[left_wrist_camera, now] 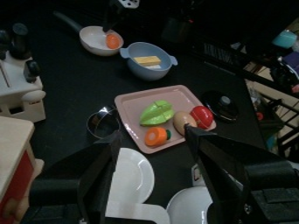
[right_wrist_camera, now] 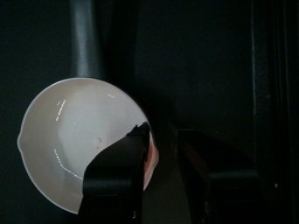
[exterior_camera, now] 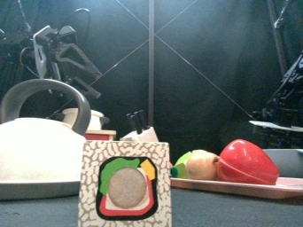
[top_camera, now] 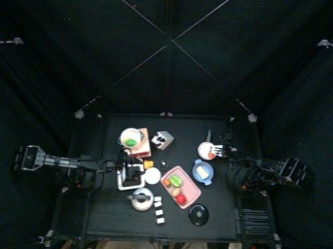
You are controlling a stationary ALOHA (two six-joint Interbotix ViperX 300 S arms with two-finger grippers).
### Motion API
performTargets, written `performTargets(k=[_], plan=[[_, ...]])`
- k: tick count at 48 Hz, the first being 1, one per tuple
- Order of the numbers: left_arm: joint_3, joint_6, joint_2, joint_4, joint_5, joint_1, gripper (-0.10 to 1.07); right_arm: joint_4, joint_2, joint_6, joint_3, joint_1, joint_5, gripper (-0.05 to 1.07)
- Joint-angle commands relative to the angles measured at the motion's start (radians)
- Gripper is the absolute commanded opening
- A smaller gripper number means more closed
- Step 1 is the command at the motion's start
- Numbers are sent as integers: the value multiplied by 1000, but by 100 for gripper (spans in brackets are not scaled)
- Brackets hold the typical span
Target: Grab pan
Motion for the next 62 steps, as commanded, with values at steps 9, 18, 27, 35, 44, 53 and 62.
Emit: performTargets(k=[9, 18, 27, 35, 44, 53, 62], plan=[[-9, 2, -2, 0, -5, 3, 94, -9, 28, -2, -26, -20, -32, 65], [-9, 2, -2, -2, -5, 3, 94, -11, 31, -2, -32, -21, -34, 55], [-9, 2, -2, 0, -5, 3, 94, -5, 26, 6, -37, -21, -34, 44], [-9, 2, -2, 0, -5, 3, 94, -8, 6, 8, -58, -21, -32, 43], [-9, 2, -3, 0, -5, 3, 94, -5, -14, 8, -71, -21, -32, 43], [-9, 2, -2, 0, -5, 3, 94, -8, -11, 8, -64, -21, -35, 43], [-9, 2, -3, 0, -5, 3, 94, -11, -6, 5, -64, -21, -35, 43]])
